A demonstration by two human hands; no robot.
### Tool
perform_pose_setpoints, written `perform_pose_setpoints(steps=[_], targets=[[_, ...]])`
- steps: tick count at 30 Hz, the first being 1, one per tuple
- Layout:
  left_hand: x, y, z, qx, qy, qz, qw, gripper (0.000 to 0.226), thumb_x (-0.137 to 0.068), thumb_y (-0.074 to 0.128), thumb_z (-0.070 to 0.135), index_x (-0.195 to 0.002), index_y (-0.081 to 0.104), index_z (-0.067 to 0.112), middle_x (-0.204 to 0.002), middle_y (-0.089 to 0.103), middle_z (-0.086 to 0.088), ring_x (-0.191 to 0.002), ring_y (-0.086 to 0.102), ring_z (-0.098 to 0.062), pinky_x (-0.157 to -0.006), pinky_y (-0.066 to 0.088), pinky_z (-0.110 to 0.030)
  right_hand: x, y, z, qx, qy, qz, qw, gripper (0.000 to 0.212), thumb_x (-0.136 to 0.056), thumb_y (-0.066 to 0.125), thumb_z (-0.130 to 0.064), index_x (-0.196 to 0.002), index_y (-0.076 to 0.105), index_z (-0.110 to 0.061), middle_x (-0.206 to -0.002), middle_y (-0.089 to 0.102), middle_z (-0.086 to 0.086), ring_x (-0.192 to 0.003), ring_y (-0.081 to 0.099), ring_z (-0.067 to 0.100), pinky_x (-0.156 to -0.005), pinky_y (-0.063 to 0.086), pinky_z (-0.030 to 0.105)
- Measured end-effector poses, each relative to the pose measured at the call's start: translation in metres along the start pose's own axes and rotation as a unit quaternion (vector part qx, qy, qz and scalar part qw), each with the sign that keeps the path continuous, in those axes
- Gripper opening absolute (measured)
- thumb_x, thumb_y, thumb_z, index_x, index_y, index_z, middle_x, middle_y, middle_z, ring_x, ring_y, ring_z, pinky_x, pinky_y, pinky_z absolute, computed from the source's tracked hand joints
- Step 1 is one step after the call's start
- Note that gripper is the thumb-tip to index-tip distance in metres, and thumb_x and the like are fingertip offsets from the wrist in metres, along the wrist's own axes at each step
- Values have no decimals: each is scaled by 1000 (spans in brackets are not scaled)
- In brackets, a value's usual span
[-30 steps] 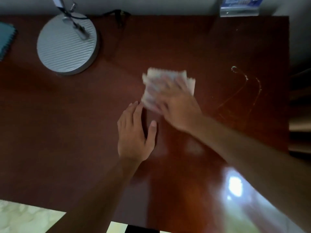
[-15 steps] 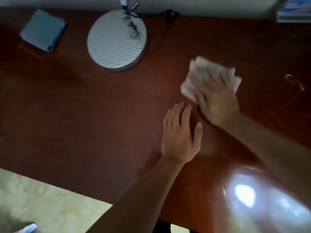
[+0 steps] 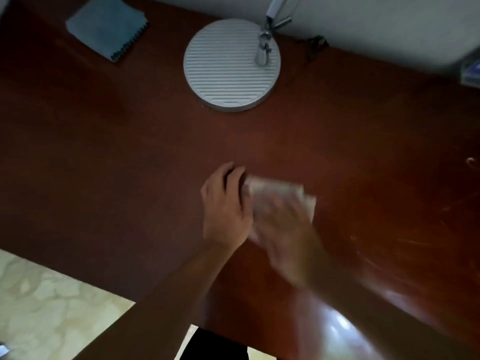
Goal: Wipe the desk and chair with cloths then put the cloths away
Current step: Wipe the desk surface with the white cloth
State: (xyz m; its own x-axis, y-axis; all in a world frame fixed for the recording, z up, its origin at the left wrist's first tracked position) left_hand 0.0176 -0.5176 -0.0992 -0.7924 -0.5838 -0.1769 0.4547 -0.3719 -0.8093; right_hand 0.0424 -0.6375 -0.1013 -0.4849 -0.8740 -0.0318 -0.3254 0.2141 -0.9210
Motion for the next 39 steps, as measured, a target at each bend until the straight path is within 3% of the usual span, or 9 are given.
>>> perform_pose_setpoints(steps=[4, 7, 11, 19, 22, 25, 33, 36, 39], targets=[[9, 1, 1, -32, 47, -32, 998, 37, -96, 48, 20, -127, 60, 5, -136, 54, -13, -135, 41, -25, -113, 34, -41, 18, -2, -22, -15, -146, -45, 988, 38, -107, 34, -37, -133, 60, -26, -149, 47, -1, -143, 36, 20, -114, 33, 47], [5, 4, 0, -40, 39, -30, 998, 38, -97, 49, 22, -128, 59, 3, -135, 55, -15, -136, 43, -27, -111, 38, -45, -71, -41, 78, -104, 56, 61, 991, 42, -104, 38, -35, -132, 56, -10, -131, 62, 15, -121, 59, 31, -97, 50, 43], [6, 4, 0, -33, 33, -34, 998, 37, -97, 47, 21, -128, 58, 3, -135, 56, -13, -135, 45, -26, -110, 40, -44, -158, -54, 119, 31, 129, 65, 989, 48, -97, 34, -27, -142, 50, -20, -145, 52, 4, -141, 37, 31, -112, 15, 46], [5, 0, 0, -14, 35, -19, 999, 32, -97, 49, 21, -122, 60, 4, -131, 57, -14, -132, 48, -29, -107, 42, -45, -38, -19, 15, -22, -79, -13, 997, 38, -105, 37, -28, -133, 61, -18, -145, 51, -3, -145, 31, 14, -121, 19, 47], [3, 2, 1, -25, 40, -17, 999, 31, -96, 52, 17, -122, 61, 2, -129, 58, -14, -131, 49, -29, -108, 41, -42, -119, -42, 90, 13, 3, 33, 999, 39, -95, 49, -11, -132, 61, -15, -143, 53, 3, -144, 34, 17, -120, 10, 41], [2, 0, 1, -28, 35, -14, 999, 31, -96, 49, 17, -122, 60, 3, -130, 58, -13, -131, 47, -26, -110, 39, -38, -158, -54, 130, 30, 109, 59, 992, 51, -94, 32, -30, -138, 55, -22, -142, 56, 3, -142, 36, 29, -115, 10, 41], [8, -10, 0, 35, 34, -2, 999, 27, -94, 51, 11, -117, 63, 2, -126, 59, -15, -128, 50, -30, -111, 38, -41, 107, 13, -69, -44, -28, -39, 998, 40, -95, 53, -23, -134, 60, -28, -152, 43, -7, -146, 31, 19, -116, 28, 51], [18, -3, 13, 17, 81, -38, 996, 27, -93, 52, 10, -117, 63, 3, -128, 57, -15, -130, 47, -30, -111, 37, -40, 86, -2, -45, -10, -55, -33, 998, 38, -92, 61, -19, -129, 64, -23, -145, 53, 2, -140, 42, 28, -111, 35, 55], [30, 4, 24, -9, 126, -61, 990, 29, -93, 51, 11, -118, 64, 4, -127, 58, -16, -128, 49, -32, -110, 37, -40, 8, -47, 55, 51, 82, 72, 993, 42, -87, 49, -16, -125, 66, -14, -131, 62, 17, -129, 47, 37, -111, 28, 52]])
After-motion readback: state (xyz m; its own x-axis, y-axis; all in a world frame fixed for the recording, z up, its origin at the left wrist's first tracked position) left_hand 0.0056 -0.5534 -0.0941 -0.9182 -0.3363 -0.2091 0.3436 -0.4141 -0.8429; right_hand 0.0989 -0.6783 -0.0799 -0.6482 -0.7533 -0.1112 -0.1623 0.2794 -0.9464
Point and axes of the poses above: each hand's wrist, its own x-axis away from the middle knuckle, its own y-axis out of the palm, z = x × y, the point moved 9 cm from there along -x, towards the middle knuckle
